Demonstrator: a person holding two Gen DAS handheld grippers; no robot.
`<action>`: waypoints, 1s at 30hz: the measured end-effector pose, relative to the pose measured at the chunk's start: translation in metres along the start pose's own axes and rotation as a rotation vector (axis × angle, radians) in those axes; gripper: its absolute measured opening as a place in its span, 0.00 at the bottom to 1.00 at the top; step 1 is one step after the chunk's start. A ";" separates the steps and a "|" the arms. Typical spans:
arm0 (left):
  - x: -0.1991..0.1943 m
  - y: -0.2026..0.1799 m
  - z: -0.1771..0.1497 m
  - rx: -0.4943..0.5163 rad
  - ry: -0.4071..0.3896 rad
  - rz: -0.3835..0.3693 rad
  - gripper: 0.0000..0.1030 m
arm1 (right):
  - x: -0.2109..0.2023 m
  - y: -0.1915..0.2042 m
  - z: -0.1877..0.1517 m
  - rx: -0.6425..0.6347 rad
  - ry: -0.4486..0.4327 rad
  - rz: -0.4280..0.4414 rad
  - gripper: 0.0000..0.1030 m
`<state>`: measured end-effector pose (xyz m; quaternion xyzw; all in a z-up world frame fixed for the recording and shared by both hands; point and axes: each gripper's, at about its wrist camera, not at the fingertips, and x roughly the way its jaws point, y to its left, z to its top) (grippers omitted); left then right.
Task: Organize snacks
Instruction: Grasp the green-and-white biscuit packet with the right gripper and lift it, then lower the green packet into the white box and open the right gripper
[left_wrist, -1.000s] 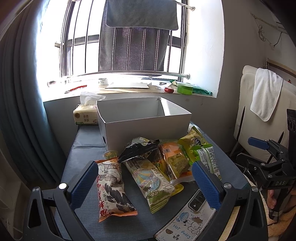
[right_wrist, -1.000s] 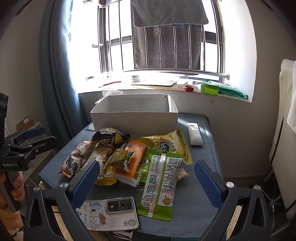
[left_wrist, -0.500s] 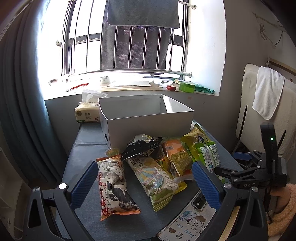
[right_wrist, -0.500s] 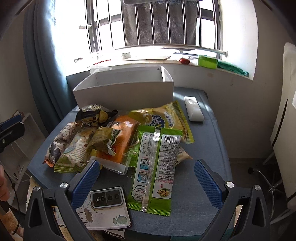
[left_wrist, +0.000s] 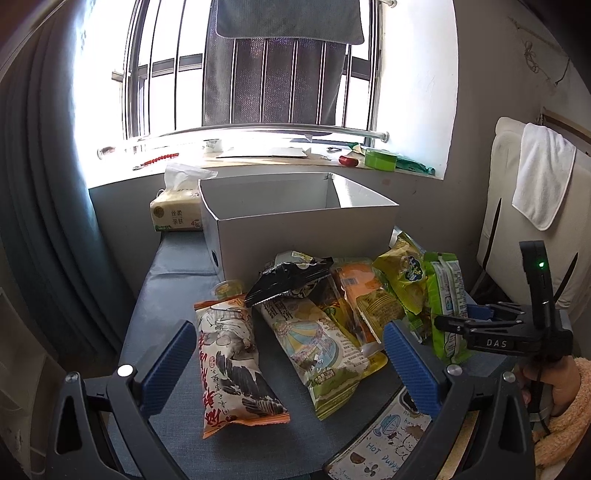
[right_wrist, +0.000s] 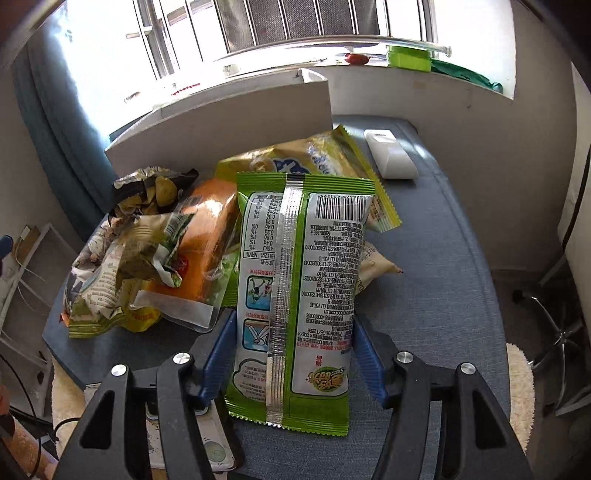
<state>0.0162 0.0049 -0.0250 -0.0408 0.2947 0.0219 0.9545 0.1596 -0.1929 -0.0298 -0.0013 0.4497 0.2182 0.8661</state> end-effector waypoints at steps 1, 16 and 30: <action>0.002 0.001 0.001 0.004 0.001 -0.004 1.00 | -0.007 -0.002 0.002 0.003 -0.021 0.005 0.64; 0.119 -0.018 0.040 0.259 0.175 -0.026 1.00 | -0.084 -0.008 0.014 0.023 -0.218 0.062 0.64; 0.152 -0.012 0.040 0.297 0.222 -0.013 0.57 | -0.075 -0.010 0.014 0.015 -0.196 0.063 0.64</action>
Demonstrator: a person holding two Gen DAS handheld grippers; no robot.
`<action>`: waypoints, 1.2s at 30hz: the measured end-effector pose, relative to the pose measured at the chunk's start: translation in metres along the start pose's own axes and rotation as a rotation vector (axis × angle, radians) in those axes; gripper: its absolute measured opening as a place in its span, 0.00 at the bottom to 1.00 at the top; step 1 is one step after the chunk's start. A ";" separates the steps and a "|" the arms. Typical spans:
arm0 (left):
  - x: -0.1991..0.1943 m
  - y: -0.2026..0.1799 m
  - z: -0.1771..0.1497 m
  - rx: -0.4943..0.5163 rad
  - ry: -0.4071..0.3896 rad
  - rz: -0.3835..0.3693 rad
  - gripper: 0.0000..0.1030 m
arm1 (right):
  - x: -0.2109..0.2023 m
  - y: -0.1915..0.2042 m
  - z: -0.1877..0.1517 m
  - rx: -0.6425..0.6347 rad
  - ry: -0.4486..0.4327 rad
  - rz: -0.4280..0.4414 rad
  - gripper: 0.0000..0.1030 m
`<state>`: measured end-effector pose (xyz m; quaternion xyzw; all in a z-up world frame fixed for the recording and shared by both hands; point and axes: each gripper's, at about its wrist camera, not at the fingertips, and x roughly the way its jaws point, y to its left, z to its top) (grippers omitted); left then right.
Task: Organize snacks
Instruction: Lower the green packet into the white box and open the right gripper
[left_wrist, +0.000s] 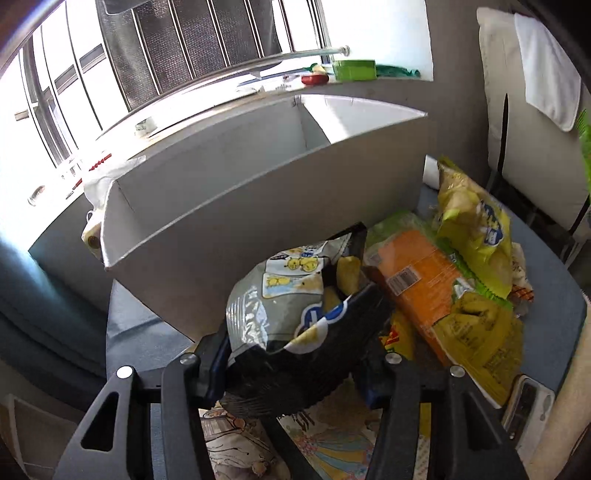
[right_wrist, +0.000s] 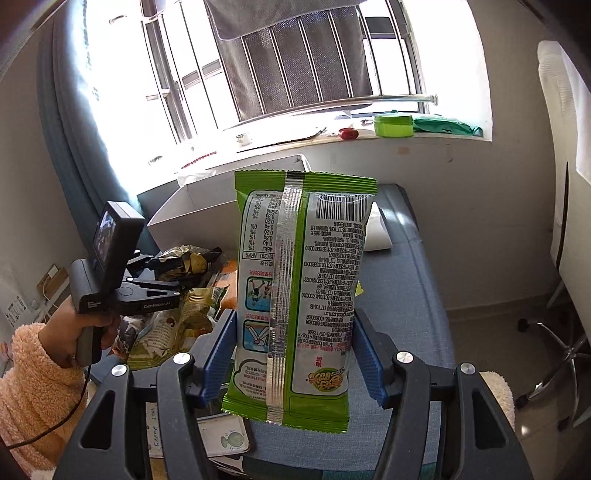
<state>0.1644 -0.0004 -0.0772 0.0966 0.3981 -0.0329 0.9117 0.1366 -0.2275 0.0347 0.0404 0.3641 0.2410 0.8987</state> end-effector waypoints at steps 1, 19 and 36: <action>-0.010 0.004 0.000 -0.020 -0.025 -0.011 0.57 | 0.002 0.000 0.002 -0.004 -0.001 0.004 0.64; -0.007 0.105 0.105 -0.454 -0.209 -0.095 0.57 | 0.147 0.042 0.167 -0.056 0.100 0.214 0.64; -0.013 0.129 0.104 -0.501 -0.221 -0.067 1.00 | 0.195 0.043 0.211 -0.059 0.089 0.154 1.00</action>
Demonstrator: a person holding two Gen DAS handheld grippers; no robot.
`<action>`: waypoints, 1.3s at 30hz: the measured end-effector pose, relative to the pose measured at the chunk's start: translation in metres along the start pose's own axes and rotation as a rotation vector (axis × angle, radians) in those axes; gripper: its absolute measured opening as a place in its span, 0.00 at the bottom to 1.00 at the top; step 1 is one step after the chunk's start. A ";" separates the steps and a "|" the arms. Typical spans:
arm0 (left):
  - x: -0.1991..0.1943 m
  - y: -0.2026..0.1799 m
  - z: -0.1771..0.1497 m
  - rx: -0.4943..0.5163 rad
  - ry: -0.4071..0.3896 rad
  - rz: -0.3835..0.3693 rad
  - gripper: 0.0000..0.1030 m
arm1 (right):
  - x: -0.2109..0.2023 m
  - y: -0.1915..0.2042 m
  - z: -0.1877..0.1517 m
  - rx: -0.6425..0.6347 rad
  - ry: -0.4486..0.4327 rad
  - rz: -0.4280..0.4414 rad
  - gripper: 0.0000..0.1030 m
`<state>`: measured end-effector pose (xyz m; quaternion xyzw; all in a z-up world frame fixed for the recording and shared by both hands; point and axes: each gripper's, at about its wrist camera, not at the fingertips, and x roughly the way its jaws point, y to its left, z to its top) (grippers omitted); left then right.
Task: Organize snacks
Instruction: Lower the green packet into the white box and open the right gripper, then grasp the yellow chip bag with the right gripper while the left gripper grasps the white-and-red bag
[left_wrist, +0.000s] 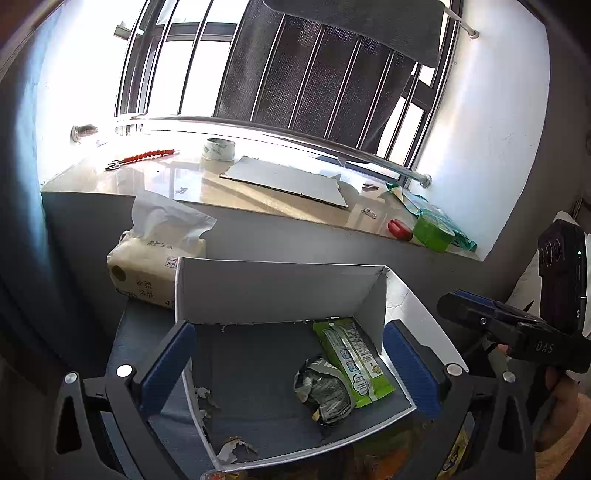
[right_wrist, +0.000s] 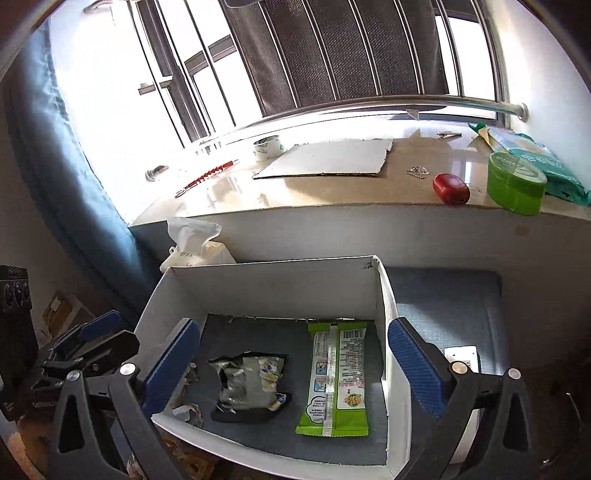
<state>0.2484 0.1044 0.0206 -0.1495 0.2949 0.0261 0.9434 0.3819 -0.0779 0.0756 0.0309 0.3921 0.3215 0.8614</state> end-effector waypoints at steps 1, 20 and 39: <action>-0.009 -0.001 -0.002 0.014 -0.019 -0.001 1.00 | -0.005 0.003 0.000 -0.010 -0.008 0.025 1.00; -0.169 -0.024 -0.132 0.108 -0.138 -0.075 1.00 | -0.184 0.033 -0.157 -0.123 -0.224 -0.028 1.00; -0.168 -0.013 -0.181 0.029 -0.088 -0.089 1.00 | -0.135 -0.003 -0.212 -0.065 -0.081 -0.093 1.00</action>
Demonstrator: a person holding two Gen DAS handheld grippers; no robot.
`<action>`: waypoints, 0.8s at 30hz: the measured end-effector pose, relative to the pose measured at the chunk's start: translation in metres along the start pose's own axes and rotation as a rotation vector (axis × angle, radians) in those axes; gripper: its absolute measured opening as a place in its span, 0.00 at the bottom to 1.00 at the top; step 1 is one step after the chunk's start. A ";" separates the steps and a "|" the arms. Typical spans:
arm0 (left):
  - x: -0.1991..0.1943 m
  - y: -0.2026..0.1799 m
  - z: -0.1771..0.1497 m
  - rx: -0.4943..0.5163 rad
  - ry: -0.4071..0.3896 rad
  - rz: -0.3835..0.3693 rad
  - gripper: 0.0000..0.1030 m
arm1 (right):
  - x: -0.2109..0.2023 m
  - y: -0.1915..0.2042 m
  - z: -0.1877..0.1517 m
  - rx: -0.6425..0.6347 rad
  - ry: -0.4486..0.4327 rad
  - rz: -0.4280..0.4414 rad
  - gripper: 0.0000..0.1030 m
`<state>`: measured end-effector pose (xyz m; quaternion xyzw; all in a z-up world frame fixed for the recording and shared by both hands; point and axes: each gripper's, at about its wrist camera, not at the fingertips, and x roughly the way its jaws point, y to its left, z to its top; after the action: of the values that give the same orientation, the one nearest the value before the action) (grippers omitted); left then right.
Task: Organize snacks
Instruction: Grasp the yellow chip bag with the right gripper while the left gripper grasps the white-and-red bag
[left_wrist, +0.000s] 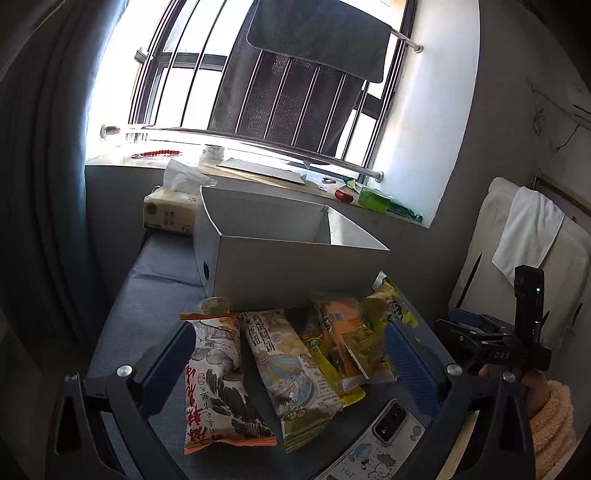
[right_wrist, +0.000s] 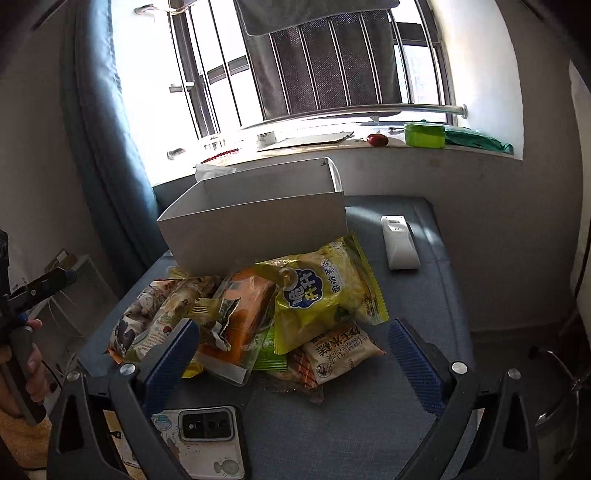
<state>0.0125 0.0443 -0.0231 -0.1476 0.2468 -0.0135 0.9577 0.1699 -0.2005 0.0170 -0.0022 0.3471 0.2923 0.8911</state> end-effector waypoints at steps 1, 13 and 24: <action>0.000 0.001 0.000 -0.001 0.002 -0.004 1.00 | 0.010 -0.001 0.004 -0.017 0.019 -0.006 1.00; 0.012 0.014 -0.007 -0.023 0.047 0.020 1.00 | 0.107 -0.027 0.032 -0.116 0.193 -0.010 1.00; 0.029 0.030 -0.016 -0.060 0.114 0.065 1.00 | 0.087 -0.033 0.027 -0.036 0.200 0.084 0.55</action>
<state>0.0285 0.0661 -0.0589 -0.1672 0.3059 0.0167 0.9371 0.2550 -0.1769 -0.0226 -0.0330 0.4287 0.3337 0.8389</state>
